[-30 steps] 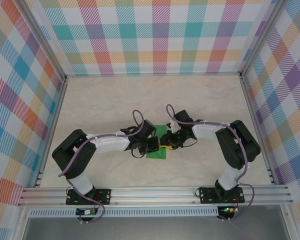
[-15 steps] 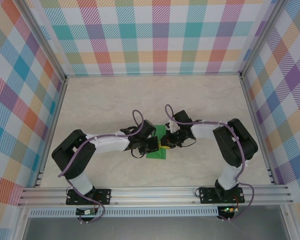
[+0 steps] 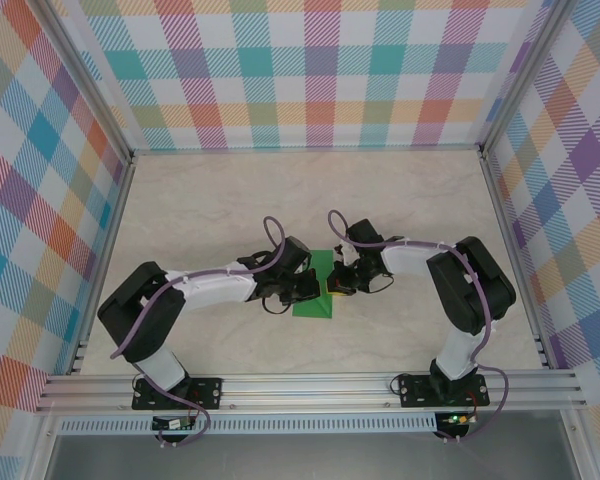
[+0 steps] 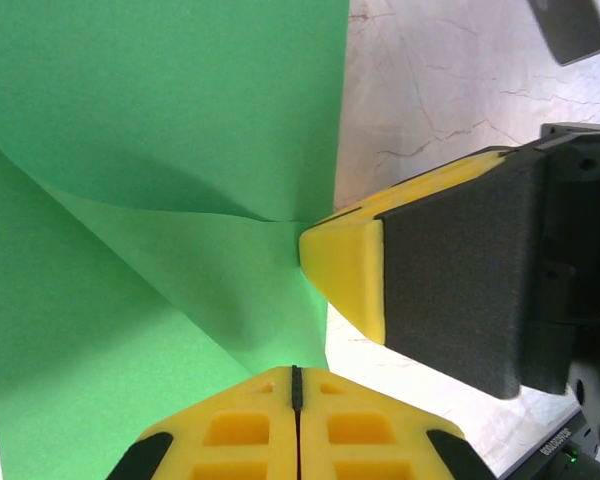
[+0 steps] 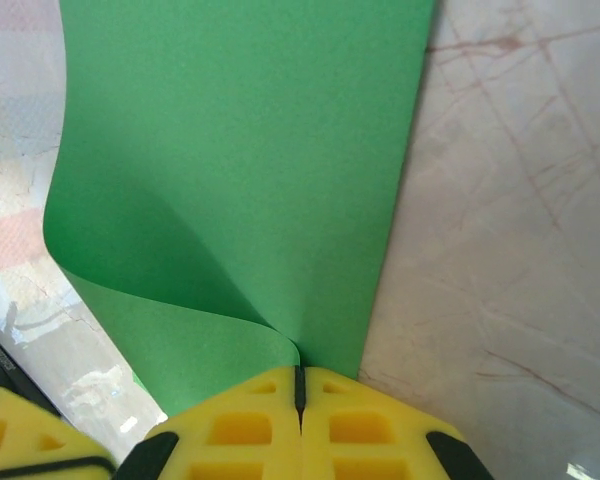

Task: Fold a paper plane with a square sheet of paper (pick it up from the middle)
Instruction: Fold the triangle a second time at the center of the table.

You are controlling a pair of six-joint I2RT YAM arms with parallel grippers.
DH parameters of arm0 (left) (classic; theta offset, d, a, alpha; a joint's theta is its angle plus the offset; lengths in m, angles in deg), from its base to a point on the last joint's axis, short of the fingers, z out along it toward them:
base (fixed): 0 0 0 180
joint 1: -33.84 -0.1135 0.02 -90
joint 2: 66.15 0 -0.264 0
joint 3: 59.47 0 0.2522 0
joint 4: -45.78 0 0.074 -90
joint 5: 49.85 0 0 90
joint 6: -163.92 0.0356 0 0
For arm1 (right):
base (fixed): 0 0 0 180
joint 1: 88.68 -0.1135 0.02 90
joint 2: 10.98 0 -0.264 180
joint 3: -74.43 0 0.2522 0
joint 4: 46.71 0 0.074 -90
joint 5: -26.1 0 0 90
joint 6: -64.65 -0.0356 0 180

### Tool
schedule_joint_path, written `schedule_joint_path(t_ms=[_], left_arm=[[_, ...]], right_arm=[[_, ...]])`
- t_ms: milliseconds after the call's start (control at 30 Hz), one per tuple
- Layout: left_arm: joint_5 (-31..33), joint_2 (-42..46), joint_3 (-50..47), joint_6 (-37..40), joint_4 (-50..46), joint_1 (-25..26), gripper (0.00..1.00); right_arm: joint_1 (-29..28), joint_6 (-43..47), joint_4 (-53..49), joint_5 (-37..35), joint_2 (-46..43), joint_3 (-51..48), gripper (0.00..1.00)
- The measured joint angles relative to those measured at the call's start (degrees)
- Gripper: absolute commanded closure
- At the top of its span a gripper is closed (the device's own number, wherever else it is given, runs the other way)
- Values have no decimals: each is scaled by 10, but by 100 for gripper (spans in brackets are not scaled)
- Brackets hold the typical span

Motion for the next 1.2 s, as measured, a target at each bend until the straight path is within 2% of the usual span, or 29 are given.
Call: schedule_joint_path(t_ms=[500,1200], left_arm=[[-6,-45,28,8,3,0,94],[-5,-57,28,9,3,0,95]], right_arm=[[0,3,-19,-30,0,16,96],[0,13,-31,-38,0,25,95]])
